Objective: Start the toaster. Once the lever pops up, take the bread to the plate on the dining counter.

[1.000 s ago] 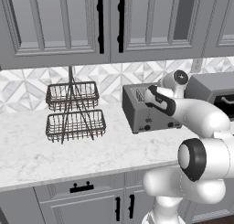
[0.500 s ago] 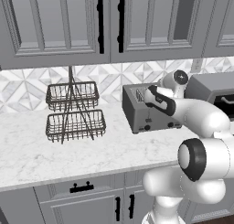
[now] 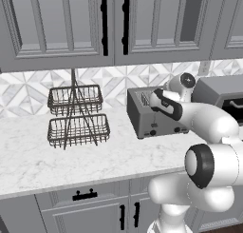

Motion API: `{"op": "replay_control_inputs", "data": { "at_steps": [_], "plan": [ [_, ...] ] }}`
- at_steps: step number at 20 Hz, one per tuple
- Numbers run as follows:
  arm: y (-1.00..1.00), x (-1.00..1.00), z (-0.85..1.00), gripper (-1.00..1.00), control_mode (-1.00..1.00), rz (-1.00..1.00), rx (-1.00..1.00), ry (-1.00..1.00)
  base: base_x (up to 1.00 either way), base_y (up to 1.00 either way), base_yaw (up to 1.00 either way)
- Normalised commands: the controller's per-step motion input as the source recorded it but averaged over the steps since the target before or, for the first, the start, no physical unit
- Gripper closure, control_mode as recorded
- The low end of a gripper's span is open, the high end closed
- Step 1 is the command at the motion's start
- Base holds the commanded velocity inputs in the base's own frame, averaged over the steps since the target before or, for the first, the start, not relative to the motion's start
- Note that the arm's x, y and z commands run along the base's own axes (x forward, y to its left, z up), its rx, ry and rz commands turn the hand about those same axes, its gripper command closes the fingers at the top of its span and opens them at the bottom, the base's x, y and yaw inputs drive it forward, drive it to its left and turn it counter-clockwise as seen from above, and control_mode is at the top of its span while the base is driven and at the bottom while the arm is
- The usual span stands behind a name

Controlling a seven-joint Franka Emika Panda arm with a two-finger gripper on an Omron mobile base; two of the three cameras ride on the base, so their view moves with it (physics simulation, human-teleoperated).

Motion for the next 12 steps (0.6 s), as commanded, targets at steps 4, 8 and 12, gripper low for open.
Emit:
{"op": "replay_control_inputs", "data": {
  "at_steps": [4,8,12],
  "plan": [
    [0.00,0.00,0.00,-1.00,-1.00,0.00,0.00,0.00,0.00,0.00,0.00],
    [0.00,0.00,0.00,-1.00,-1.00,0.00,0.00,0.00,0.00,0.00,0.00],
    [0.00,0.00,0.00,-1.00,-1.00,0.00,0.00,0.00,0.00,0.00,0.00]
  ]
}}
